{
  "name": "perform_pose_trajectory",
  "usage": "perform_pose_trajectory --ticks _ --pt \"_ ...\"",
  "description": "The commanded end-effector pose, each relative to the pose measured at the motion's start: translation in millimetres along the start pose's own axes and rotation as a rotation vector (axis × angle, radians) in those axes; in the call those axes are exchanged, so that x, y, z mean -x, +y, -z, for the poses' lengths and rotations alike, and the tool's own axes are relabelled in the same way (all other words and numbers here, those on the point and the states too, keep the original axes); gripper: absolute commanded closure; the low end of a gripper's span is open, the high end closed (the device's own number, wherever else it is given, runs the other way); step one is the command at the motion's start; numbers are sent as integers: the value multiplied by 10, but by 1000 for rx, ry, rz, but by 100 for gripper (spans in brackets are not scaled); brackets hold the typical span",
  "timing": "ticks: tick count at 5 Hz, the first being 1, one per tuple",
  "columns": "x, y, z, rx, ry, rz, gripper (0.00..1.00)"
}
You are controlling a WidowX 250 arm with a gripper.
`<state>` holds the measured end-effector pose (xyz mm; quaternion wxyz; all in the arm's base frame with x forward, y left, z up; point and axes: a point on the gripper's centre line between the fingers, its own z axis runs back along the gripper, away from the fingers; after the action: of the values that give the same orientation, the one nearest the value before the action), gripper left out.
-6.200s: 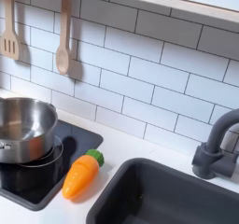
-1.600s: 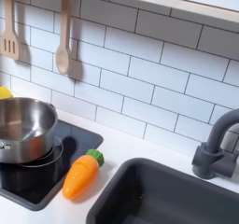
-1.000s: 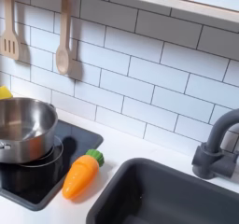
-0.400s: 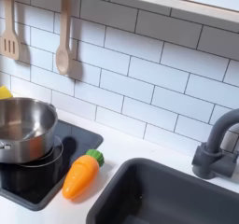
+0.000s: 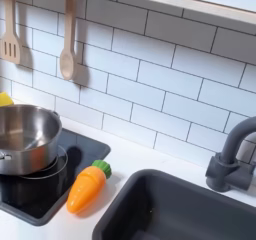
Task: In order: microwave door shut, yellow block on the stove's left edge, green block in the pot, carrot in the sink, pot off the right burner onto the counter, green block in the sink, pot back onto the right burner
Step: 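Put the green block in the pot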
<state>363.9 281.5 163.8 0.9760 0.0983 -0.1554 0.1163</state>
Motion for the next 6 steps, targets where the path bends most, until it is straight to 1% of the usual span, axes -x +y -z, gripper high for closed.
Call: perform_pose_trajectory --ticks 1,2,3,4,5,6 --pt "-8 -65 -17 14 -2 -24 100" --pt "-79 -14 -73 0 -31 -34 100" --pt "-134 -65 -122 13 -51 -25 100" --pt "-215 -110 -221 13 -83 -8 100" --pt "-249 -110 -336 19 -109 -5 100" --pt "-309 -194 -524 40 -148 4 100"
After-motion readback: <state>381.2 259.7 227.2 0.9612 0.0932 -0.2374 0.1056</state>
